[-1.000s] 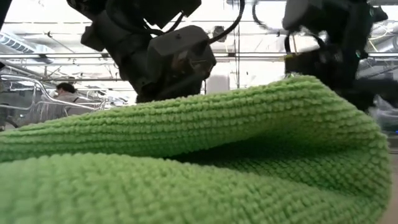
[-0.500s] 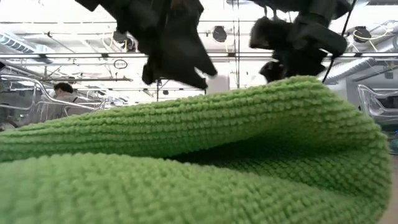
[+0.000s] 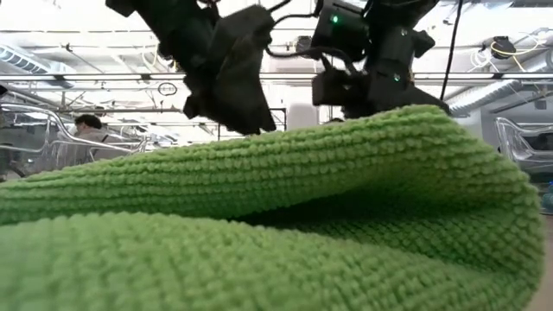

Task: Sort microfiber towel by color & place in baskets
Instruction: Fold the blue microfiber towel

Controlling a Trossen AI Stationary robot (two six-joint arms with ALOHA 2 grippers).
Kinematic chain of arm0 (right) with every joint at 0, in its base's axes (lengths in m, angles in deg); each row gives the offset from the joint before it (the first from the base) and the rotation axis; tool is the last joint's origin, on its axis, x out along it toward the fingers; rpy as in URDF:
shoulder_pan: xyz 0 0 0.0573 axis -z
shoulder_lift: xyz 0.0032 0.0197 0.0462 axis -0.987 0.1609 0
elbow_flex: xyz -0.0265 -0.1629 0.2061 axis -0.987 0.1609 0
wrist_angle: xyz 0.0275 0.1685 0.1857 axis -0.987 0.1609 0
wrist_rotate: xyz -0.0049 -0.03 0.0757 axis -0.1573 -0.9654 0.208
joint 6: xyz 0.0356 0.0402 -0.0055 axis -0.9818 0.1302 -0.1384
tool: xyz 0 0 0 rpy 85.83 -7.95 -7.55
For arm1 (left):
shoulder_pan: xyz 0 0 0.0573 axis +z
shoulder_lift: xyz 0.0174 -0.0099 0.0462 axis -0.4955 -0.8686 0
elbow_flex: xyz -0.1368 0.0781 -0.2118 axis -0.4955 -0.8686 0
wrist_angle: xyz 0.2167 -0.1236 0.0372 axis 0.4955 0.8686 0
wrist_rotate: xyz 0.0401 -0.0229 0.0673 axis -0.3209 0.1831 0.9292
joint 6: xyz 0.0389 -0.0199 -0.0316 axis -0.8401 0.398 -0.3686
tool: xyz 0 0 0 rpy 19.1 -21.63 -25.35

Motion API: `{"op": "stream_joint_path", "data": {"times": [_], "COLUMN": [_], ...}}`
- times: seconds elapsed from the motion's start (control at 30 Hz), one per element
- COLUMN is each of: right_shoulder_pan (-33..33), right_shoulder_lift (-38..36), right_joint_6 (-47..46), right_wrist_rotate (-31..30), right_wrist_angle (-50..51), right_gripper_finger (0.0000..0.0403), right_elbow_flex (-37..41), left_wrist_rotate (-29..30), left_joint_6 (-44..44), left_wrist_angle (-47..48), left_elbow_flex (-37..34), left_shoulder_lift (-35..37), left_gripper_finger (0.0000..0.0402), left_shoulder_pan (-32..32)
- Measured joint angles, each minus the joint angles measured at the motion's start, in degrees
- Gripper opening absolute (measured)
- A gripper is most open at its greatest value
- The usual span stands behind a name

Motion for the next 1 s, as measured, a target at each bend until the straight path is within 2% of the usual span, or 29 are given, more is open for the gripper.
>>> {"op": "stream_joint_path", "data": {"times": [0.17, 0.43, 0.63, 0.73, 0.9, 1.0], "right_shoulder_pan": [-0.19, -0.24, -0.22, -0.22, -0.15, -0.15], "right_shoulder_lift": [0.41, 0.61, 0.59, 0.55, 0.18, 0.26], "right_joint_6": [2.99, 2.89, 4.00, 5.42, 3.96, 2.69], "right_wrist_rotate": [4.27, 4.32, 4.30, 4.30, 3.71, 3.52], "right_wrist_angle": [4.10, 2.90, 1.65, -0.05, -2.56, -2.22], "right_gripper_finger": [0.0194, 0.0174, 0.0172, 0.0156, 0.0102, 0.0066], "right_elbow_flex": [0.00, 0.42, 1.83, 3.99, 6.92, 7.20], "left_wrist_rotate": [-1.48, -6.68, -7.56, -7.91, -7.80, -5.80], "left_joint_6": [1.40, 1.50, 0.99, 0.27, -1.29, -0.94], "left_wrist_angle": [2.48, -1.29, -1.55, -2.05, -2.46, -2.65], "left_elbow_flex": [-0.32, -0.11, -0.13, -0.18, -0.20, -0.20], "left_shoulder_lift": [-4.24, -11.72, -12.86, -12.77, -12.90, -12.93], "left_gripper_finger": [0.0161, 0.0161, 0.0159, 0.0132, 0.0027, 0.0021], "left_shoulder_pan": [0.14, 0.22, 0.22, 0.25, 0.15, 0.12]}}
